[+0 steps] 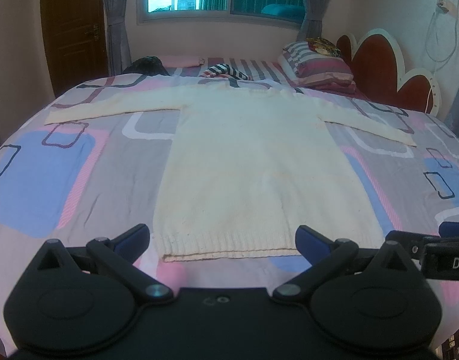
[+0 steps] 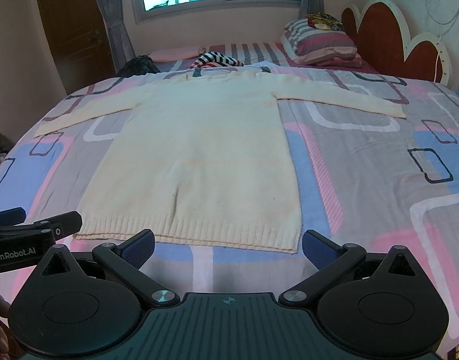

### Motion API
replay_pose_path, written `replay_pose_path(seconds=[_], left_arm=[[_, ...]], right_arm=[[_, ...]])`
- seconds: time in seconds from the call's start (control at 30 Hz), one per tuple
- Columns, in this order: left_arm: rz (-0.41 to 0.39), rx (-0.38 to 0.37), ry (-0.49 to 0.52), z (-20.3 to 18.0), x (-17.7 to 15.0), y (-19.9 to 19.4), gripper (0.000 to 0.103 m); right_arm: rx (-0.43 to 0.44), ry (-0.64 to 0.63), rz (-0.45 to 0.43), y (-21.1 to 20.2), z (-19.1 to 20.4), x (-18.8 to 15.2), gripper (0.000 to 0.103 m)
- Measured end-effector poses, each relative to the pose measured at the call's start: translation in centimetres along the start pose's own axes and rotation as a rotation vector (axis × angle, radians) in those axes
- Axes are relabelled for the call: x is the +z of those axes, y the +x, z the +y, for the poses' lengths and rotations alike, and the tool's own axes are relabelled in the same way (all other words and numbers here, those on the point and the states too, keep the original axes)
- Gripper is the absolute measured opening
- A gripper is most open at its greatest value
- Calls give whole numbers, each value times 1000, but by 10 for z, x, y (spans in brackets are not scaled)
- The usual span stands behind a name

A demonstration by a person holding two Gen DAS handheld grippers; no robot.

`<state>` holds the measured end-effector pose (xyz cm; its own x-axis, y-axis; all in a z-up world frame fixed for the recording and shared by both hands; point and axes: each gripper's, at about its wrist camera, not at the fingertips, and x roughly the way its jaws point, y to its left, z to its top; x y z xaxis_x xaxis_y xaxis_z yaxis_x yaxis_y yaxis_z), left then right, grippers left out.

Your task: Fold small clothes

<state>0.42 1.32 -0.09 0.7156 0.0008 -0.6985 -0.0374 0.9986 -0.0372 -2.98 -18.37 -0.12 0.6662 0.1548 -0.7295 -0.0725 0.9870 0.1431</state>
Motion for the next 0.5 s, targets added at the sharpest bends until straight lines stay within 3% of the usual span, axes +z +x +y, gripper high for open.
replay_pose_path(seconds=[0.5], left_arm=[[3,9,2,-3,0,1,103]], right_arm=[[3,-4,8,1,1,2,103]])
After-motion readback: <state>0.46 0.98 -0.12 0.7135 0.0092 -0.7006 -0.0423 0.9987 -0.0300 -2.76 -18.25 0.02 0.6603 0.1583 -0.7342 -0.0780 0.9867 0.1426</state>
